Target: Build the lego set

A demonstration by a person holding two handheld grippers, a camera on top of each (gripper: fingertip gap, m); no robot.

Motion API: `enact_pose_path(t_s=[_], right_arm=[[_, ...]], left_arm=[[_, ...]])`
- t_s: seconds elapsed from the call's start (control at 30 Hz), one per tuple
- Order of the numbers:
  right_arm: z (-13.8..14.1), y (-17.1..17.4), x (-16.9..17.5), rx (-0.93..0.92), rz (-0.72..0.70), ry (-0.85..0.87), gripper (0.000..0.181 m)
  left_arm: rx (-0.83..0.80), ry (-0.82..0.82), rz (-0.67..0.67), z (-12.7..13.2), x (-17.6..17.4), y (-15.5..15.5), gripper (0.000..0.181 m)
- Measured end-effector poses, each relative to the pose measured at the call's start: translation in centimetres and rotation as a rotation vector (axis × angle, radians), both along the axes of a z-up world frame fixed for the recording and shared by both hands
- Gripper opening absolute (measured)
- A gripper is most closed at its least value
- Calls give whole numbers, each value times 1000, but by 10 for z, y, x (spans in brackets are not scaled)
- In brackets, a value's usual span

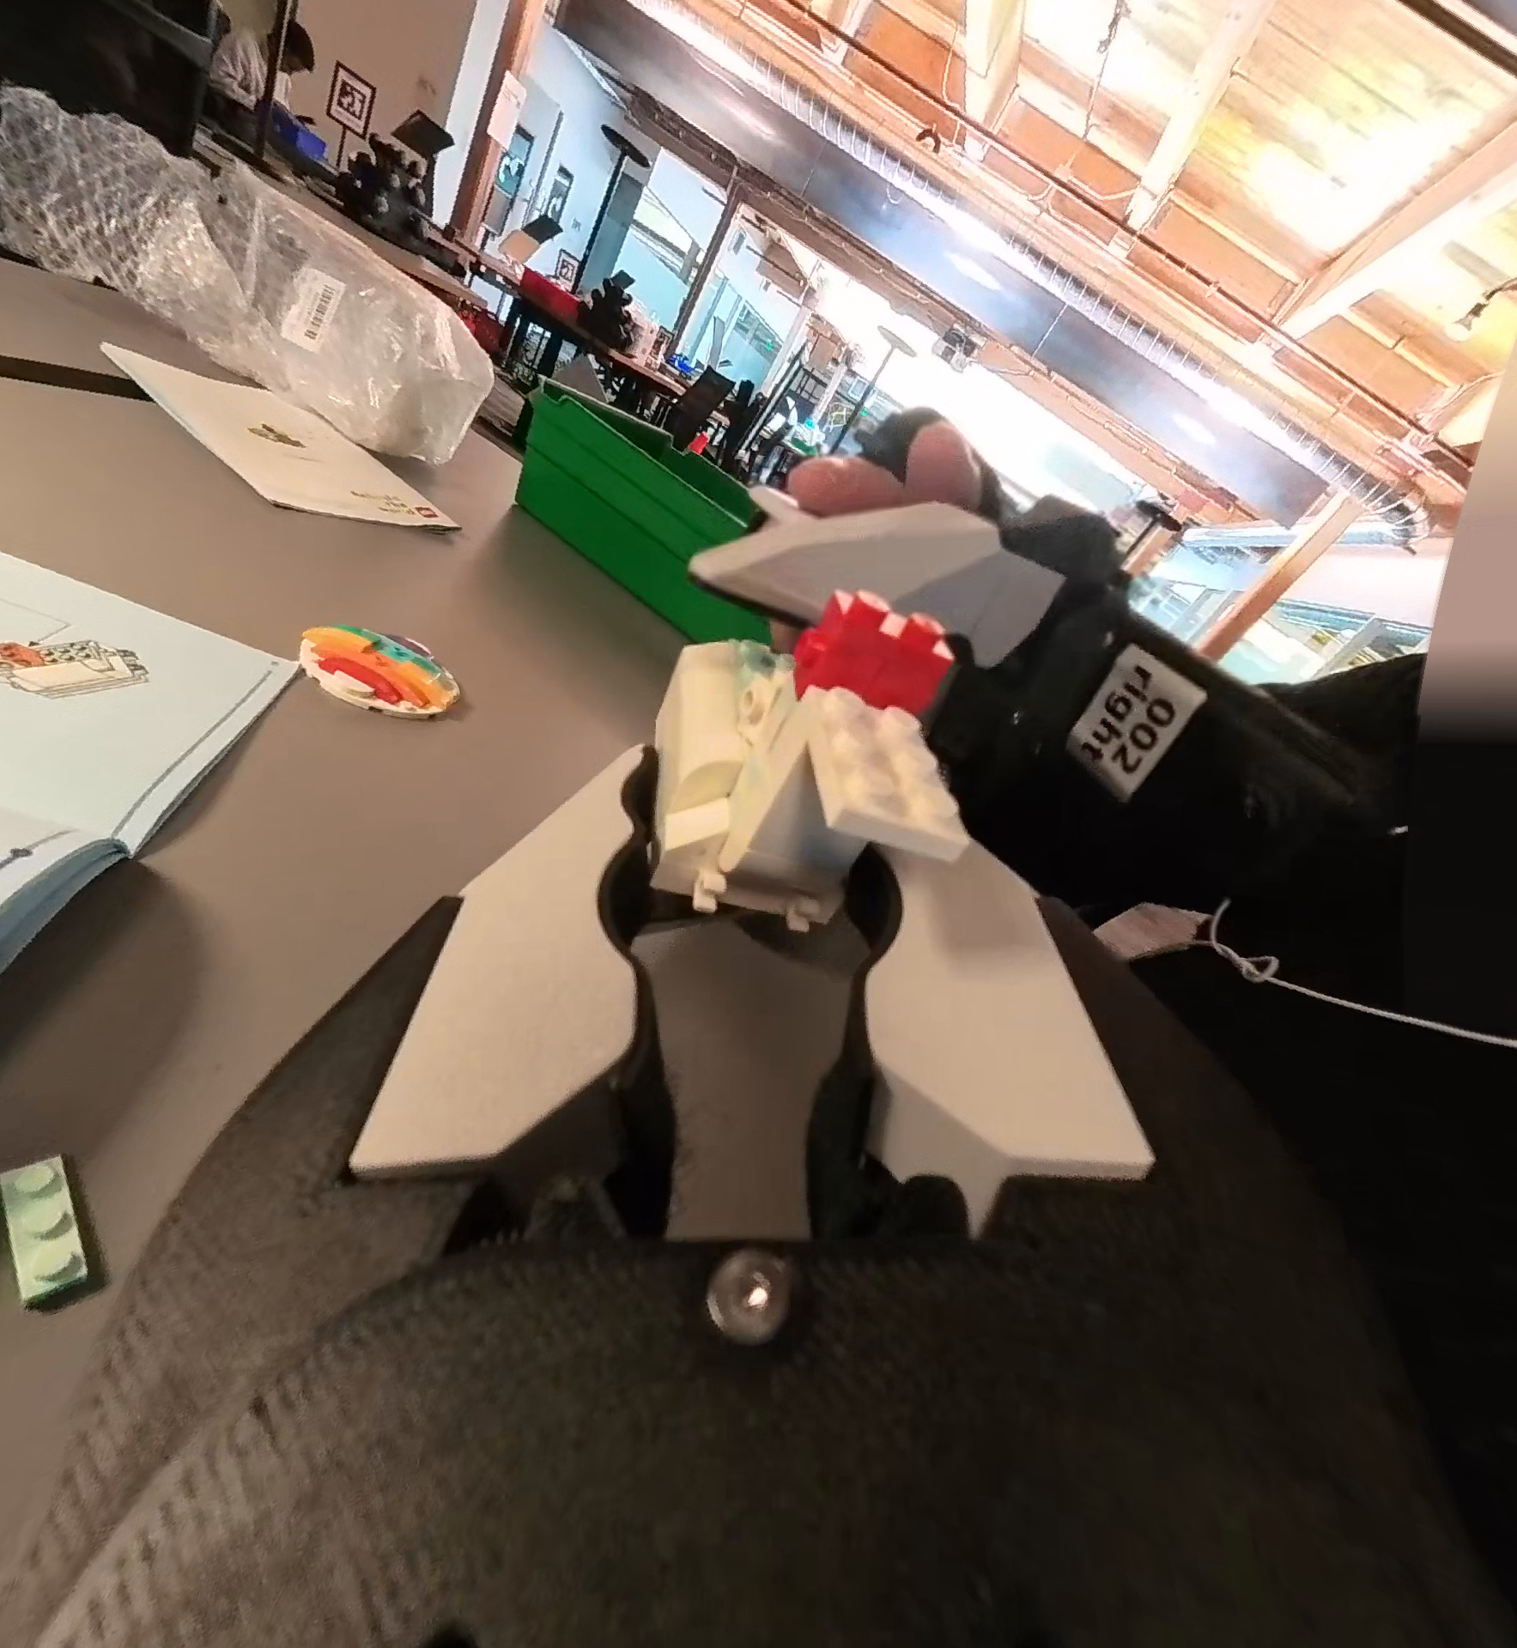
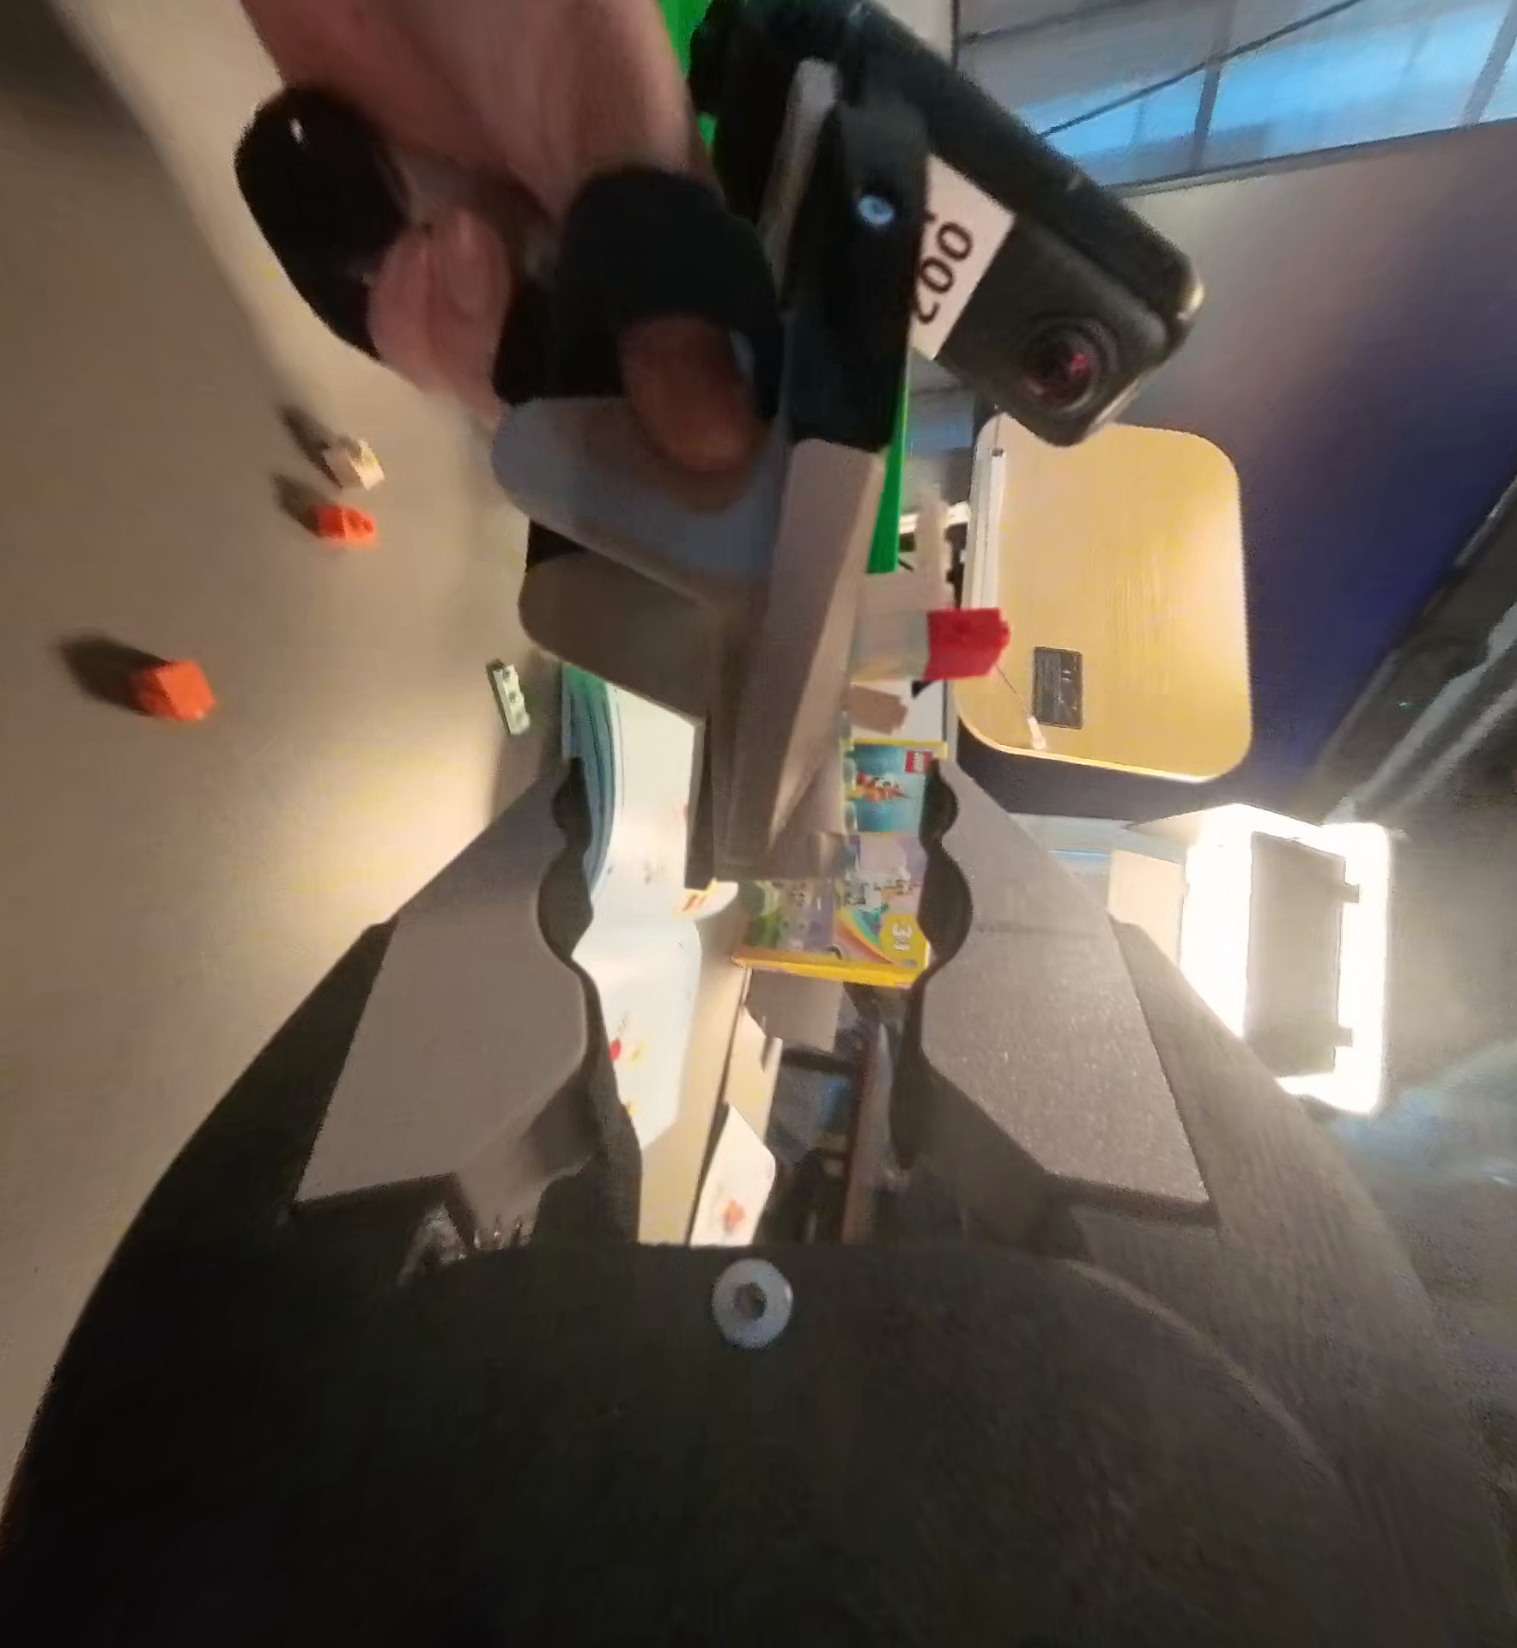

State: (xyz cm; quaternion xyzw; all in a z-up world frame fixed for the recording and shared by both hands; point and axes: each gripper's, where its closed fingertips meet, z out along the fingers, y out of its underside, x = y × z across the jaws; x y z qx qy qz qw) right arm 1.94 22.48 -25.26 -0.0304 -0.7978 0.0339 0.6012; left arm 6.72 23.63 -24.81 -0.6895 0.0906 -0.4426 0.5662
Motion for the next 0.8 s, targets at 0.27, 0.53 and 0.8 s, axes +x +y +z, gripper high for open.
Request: enact_pose_path(t_s=[0.27, 0.53, 0.8], right_arm=[[3, -1, -5, 50, -28, 40, 62], [-3, -1, -7, 80, -41, 14, 58], [-4, 1, -7, 91, -60, 6, 52]], left_arm=[[-23, -6, 20, -4, -4, 4, 39], [-37, -7, 21, -7, -2, 7, 39], [-70, -15, 16, -11, 1, 9, 39]])
